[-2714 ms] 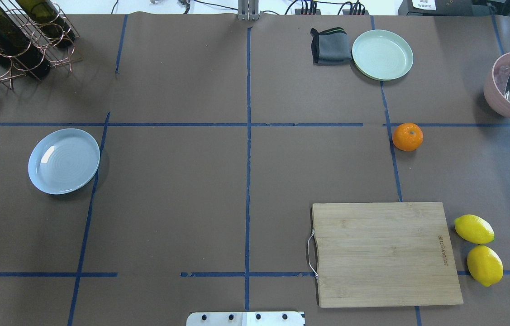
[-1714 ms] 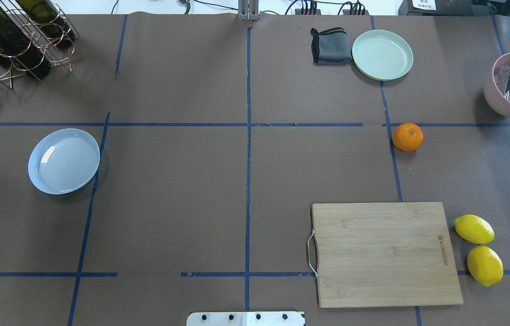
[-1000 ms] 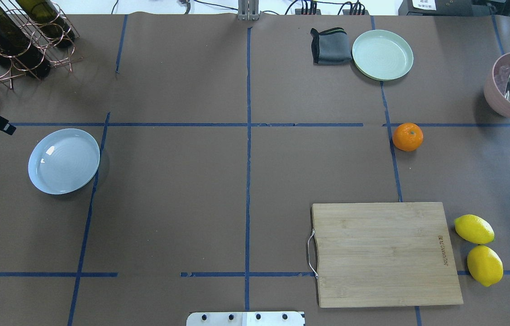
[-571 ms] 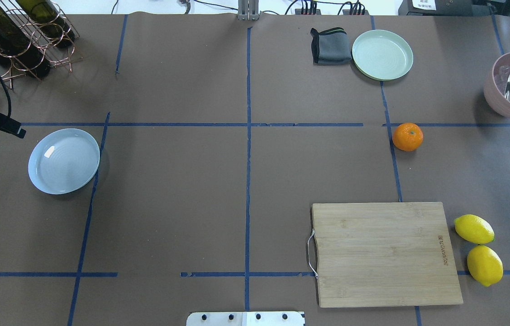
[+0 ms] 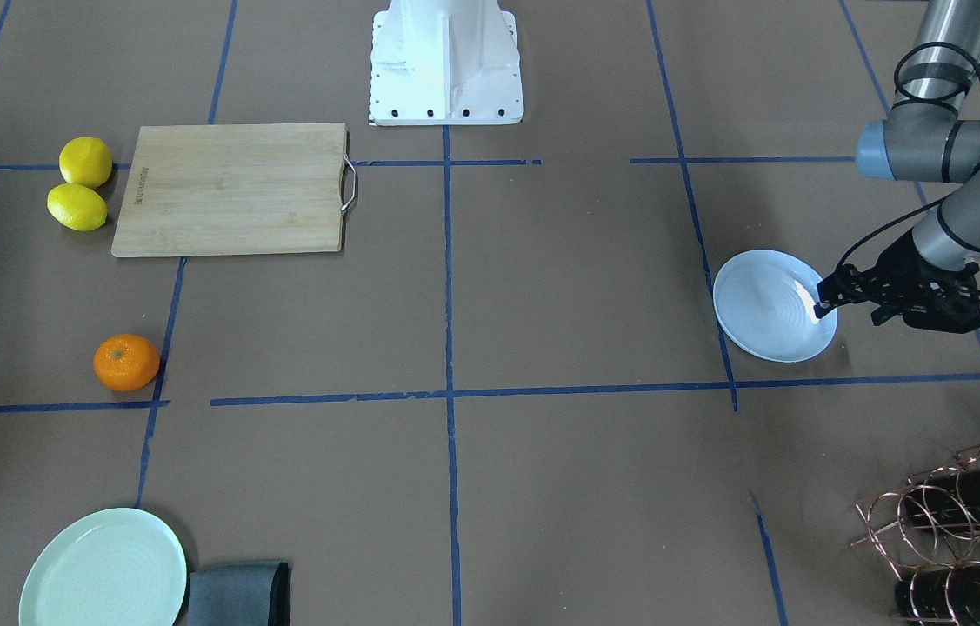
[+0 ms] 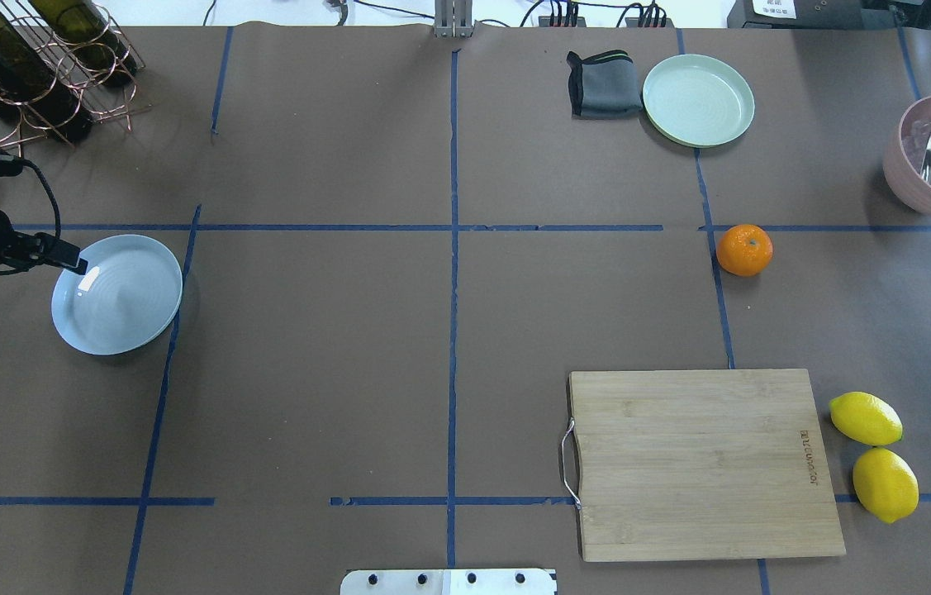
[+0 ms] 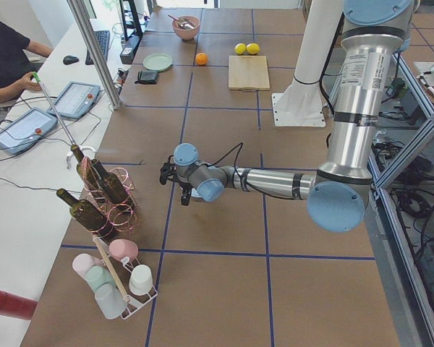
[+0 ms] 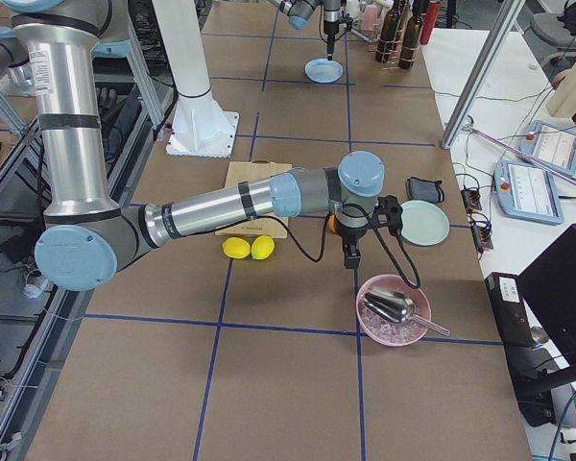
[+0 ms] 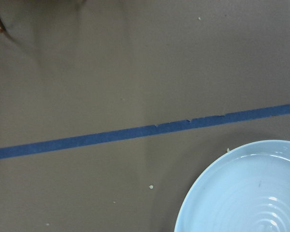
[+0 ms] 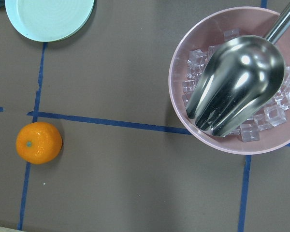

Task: Pick orange to plate
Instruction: 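Reach the left gripper down to the rim of the light blue plate, then grip the plate rim with the left gripper and slide it toward the table center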

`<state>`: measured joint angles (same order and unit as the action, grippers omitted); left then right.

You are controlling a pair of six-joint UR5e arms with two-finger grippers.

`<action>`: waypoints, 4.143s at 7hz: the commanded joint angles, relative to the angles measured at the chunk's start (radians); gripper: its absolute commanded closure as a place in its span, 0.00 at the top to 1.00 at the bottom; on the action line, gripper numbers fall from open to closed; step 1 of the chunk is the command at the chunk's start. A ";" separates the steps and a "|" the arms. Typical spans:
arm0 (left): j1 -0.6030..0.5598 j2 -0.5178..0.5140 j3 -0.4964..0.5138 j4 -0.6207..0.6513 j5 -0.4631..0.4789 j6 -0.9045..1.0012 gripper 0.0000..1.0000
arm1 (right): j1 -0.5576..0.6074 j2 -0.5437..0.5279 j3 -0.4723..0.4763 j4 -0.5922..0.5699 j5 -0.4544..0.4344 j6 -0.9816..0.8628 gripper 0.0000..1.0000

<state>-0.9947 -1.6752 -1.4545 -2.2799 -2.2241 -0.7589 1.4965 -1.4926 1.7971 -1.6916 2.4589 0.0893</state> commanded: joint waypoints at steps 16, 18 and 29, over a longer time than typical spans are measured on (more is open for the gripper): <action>-0.111 0.048 -0.165 0.013 -0.311 -0.040 0.00 | -0.050 0.014 0.036 0.001 -0.001 0.101 1.00; -0.088 -0.128 -0.159 0.051 -0.301 -0.353 0.00 | -0.079 0.023 0.036 0.001 -0.006 0.136 1.00; 0.432 -0.477 -0.014 0.048 0.254 -0.916 0.71 | -0.295 0.074 0.031 0.273 -0.087 0.632 1.00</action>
<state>-0.5639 -2.1514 -1.4693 -2.2304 -1.9709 -1.6794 1.2026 -1.4196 1.8261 -1.4196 2.3718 0.7198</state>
